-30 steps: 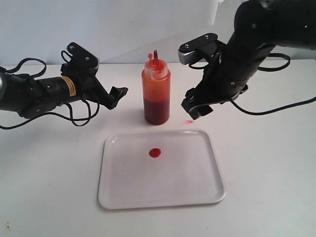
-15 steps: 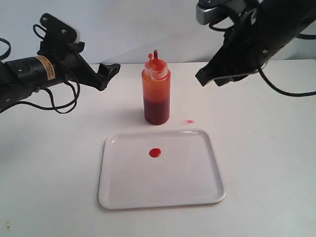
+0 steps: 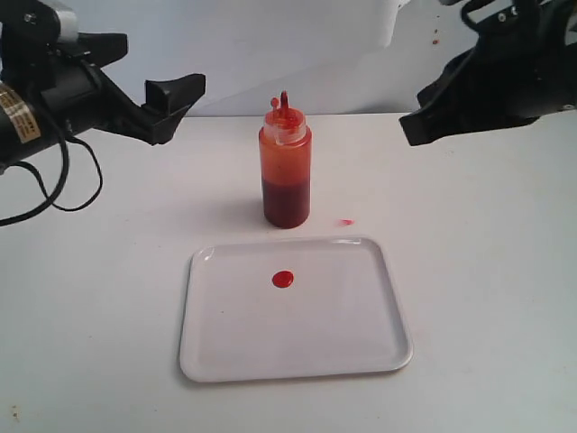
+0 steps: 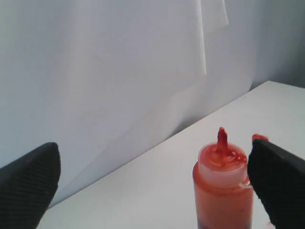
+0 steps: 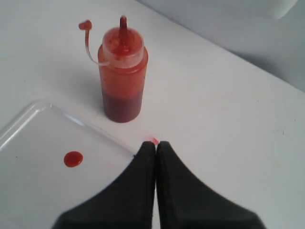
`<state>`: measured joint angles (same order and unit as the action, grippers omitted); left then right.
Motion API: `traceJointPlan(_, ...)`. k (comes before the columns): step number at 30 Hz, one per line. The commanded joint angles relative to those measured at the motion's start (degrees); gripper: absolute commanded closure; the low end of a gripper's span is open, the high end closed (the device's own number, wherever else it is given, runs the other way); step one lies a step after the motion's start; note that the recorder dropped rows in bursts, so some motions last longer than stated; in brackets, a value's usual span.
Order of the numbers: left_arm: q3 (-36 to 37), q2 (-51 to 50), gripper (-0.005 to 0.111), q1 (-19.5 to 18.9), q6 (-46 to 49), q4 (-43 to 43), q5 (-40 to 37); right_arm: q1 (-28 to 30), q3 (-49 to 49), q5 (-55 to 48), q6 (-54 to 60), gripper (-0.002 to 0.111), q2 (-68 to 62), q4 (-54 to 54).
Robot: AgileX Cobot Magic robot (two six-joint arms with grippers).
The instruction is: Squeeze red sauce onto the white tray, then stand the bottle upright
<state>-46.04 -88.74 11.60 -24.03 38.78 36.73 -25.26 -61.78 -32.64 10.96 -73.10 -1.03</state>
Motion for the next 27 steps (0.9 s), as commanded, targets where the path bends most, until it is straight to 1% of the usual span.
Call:
traceJointPlan(1, 2.80, 5.88, 0.002, -0.07, -5.49, -0.33, 1.79, 0.06, 3.84, 4.35, 0.51, 0.108, 5.45, -0.83)
traceJointPlan(4, 5.30, 10.24, 0.002, -0.07, -11.22, 2.35, 6.17, 0.06, 6.44, 5.56, 0.51, 0.108, 8.89, -1.09)
traceJointPlan(7, 7.45, 14.36, 0.002, -0.07, -13.79, 3.81, 9.82, 0.06, 9.47, 7.17, 0.51, 0.108, 13.19, -1.91)
traceJointPlan(10, 9.11, 18.28, 0.002, -0.07, -15.52, 4.92, 9.98, 0.06, 12.22, 8.33, 0.51, 0.108, 17.59, -3.52)
traceJointPlan(19, 12.53, 28.35, 0.002, -0.07, -24.65, 14.58, 9.92, 0.06, 18.71, 7.05, 0.62, 0.108, 30.72, -4.49)
traceJointPlan(27, 14.03, 36.60, 0.002, -0.07, -34.20, 23.05, 9.57, 0.06, 25.07, 5.48, 2.59, 0.108, 40.73, -4.49)
